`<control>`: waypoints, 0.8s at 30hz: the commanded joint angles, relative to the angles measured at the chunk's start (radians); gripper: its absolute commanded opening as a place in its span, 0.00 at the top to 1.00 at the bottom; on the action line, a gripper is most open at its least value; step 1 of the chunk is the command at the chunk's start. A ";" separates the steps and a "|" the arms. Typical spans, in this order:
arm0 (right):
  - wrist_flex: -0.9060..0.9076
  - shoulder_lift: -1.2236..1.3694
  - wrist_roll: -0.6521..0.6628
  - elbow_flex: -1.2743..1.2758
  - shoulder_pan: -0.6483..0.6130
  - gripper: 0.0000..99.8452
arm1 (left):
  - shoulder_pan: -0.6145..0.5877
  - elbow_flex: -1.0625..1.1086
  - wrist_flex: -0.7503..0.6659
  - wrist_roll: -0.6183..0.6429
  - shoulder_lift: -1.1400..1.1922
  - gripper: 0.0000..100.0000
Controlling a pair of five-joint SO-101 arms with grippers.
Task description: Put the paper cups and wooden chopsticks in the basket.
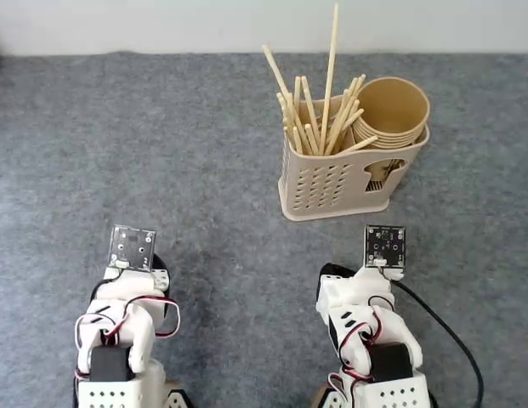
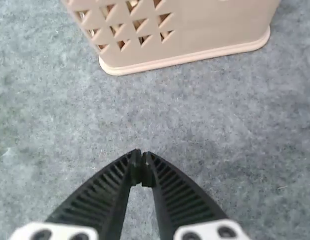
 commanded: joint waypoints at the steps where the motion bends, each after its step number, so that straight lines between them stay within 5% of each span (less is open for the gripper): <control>1: 0.008 -0.013 0.009 0.015 0.010 0.99 | -0.020 -0.008 0.051 -0.009 -0.015 0.98; 11: 0.128 -0.004 0.009 0.015 0.010 0.99 | -0.021 -0.008 0.199 -0.009 -0.015 0.98; 24: 0.237 -0.010 0.009 0.015 0.010 0.99 | -0.021 -0.008 0.198 -0.009 -0.015 0.98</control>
